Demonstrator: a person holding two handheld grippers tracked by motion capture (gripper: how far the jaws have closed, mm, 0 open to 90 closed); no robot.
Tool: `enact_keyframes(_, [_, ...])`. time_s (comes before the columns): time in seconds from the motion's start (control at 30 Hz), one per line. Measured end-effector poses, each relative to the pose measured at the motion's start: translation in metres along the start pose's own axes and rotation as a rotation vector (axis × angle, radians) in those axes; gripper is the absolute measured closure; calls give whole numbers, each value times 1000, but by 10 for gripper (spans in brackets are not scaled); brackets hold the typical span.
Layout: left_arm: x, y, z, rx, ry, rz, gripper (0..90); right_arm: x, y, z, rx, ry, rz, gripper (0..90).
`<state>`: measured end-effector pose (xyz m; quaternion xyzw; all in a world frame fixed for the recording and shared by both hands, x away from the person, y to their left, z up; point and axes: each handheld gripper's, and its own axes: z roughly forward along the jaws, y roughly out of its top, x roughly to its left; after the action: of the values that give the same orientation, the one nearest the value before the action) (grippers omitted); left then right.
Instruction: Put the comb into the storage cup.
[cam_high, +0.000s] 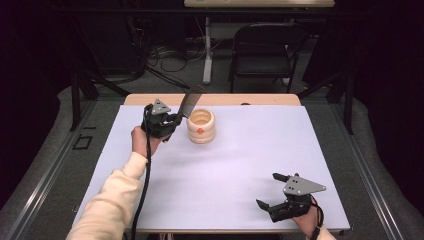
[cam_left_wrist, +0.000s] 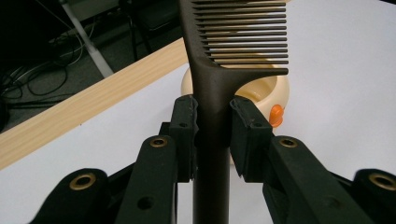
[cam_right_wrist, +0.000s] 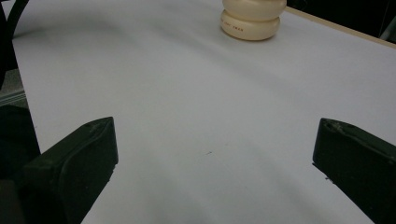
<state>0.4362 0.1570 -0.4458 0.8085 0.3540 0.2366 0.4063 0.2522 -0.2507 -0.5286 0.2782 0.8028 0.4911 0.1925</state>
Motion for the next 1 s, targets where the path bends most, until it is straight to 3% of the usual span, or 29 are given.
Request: enact_keyframes(1.0, [-2, 16, 5, -30, 6, 7, 722, 0, 0, 0, 0, 0, 1, 0])
